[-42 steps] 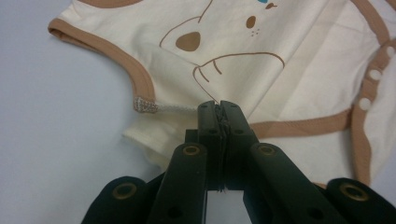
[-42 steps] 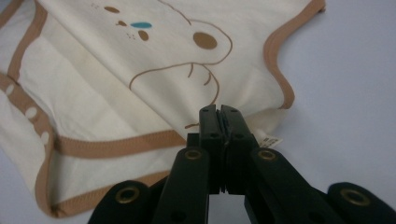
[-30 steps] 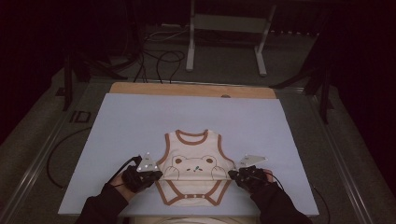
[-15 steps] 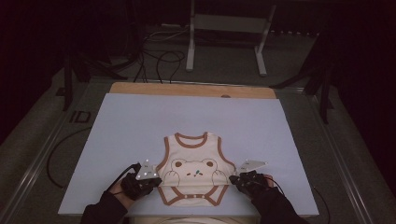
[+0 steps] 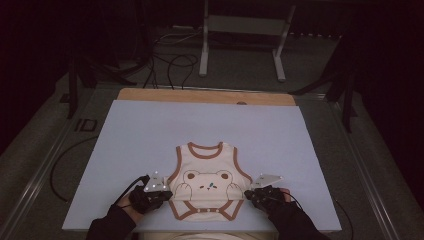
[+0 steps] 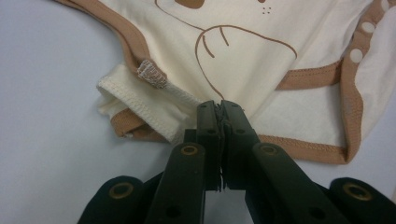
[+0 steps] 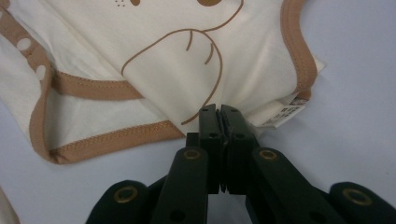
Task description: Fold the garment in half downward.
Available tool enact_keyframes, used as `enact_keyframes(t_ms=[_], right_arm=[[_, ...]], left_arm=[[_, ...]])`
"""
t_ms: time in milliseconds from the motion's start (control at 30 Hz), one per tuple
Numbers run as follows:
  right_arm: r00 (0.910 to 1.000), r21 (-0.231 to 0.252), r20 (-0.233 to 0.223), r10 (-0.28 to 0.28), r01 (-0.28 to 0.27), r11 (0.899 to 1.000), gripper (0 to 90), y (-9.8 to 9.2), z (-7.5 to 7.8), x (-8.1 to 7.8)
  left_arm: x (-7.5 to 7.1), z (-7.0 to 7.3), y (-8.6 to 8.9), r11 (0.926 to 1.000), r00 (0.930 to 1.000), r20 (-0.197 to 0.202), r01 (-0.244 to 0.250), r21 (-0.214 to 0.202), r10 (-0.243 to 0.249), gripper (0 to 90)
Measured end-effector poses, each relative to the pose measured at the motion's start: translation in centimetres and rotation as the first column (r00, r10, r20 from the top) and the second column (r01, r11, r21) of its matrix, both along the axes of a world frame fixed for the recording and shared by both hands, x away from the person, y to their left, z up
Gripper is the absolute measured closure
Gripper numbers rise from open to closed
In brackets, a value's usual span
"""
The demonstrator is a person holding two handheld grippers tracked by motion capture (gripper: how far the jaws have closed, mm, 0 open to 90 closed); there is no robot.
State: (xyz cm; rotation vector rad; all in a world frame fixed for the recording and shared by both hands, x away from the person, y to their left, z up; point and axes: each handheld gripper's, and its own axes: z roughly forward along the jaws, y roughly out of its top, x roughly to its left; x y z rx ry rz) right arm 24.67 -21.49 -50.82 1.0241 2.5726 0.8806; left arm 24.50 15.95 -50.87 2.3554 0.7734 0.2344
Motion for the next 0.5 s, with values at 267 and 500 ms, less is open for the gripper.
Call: enact_keyframes(t_ms=[267, 500], right_arm=[[0.9997, -0.007, 0.014, 0.021, -0.021, 1.0, 87.2, 0.0, -0.05, -0.06], [0.9989, 0.056, -0.006, 0.046, -0.046, 0.997, 58.4, -0.04, 0.33, -0.17]], left_arm=[[-0.17, 0.12, -0.33, 0.9995, 0.9998, 0.019, -0.003, 0.031, 0.002, 86.1], [-0.32, 0.51, -0.46, 0.9993, 0.9995, 0.031, -0.009, 0.035, 0.008, 61.5]])
